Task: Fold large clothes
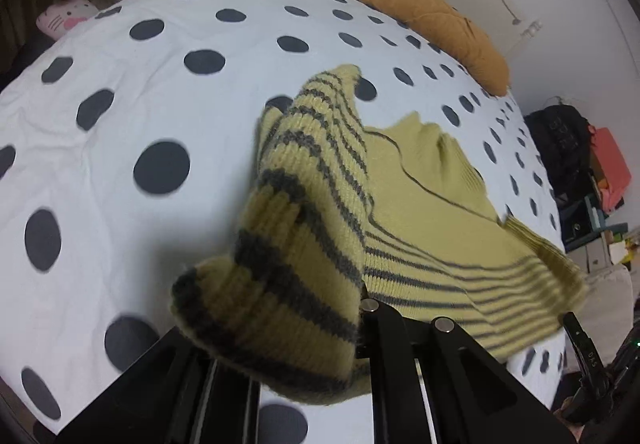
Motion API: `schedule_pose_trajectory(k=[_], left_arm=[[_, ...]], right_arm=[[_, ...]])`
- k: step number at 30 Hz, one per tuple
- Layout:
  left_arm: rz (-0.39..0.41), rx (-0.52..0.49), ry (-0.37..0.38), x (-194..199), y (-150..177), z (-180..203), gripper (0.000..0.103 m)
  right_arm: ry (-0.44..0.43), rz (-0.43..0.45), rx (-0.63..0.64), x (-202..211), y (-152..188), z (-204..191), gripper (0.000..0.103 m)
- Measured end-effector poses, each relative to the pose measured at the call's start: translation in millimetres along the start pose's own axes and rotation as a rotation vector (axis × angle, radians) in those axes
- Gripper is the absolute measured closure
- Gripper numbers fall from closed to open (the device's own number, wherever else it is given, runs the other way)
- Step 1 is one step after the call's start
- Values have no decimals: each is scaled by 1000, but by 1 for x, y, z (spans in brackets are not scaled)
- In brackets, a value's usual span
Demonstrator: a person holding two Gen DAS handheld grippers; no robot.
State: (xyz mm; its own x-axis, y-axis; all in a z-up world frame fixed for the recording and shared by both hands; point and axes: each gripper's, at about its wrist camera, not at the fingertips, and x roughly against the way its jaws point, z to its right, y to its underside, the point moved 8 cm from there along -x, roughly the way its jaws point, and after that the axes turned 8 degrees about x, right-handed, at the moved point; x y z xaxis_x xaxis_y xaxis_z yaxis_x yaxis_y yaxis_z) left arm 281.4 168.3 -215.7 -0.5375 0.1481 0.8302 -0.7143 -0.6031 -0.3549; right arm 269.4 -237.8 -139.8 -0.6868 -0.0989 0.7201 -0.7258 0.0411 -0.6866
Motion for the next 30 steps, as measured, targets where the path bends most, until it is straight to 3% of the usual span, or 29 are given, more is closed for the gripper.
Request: schedule_pose_trajectory(k=[3, 5, 8, 9, 10, 14, 18, 21, 24, 25, 26, 27, 30], left_arm=[[-38, -43, -31, -8, 31, -18, 93], [-72, -41, -62, -28, 39, -33, 91], [-128, 39, -39, -53, 41, -57, 76], [-140, 83, -16, -57, 40, -64, 74], [-147, 119, 7, -59, 40, -69, 69], [-159, 156, 47, -58, 42, -76, 65], [-145, 121, 19, -55, 44, -76, 61], [-141, 137, 22, -58, 44, -77, 58], [-131, 162, 20, -62, 45, -76, 51], [-126, 171, 15, -62, 46, -75, 51], [-120, 176, 8, -62, 47, -74, 50], [-118, 179, -6, -62, 48, -74, 50], [-117, 168, -35, -62, 46, -71, 50]], right_arm=[[-52, -31, -64, 24, 27, 17, 82], [-95, -100, -141, 16, 54, 32, 80], [-187, -215, -276, -11, 91, 51, 56], [-230, -229, -318, -19, 96, 54, 53], [-269, -225, -352, -25, 98, 57, 52], [-311, -246, -389, -57, 95, 63, 26], [-374, -276, -482, -103, 86, 64, 25], [-380, -231, -521, -122, 70, 63, 25], [-340, -253, -451, -132, 63, 56, 29], [-315, -267, -407, -132, 62, 53, 36], [-285, -277, -360, -130, 61, 52, 58], [-291, -283, -334, -129, 61, 50, 68], [-267, -256, -296, -115, 52, 44, 74]])
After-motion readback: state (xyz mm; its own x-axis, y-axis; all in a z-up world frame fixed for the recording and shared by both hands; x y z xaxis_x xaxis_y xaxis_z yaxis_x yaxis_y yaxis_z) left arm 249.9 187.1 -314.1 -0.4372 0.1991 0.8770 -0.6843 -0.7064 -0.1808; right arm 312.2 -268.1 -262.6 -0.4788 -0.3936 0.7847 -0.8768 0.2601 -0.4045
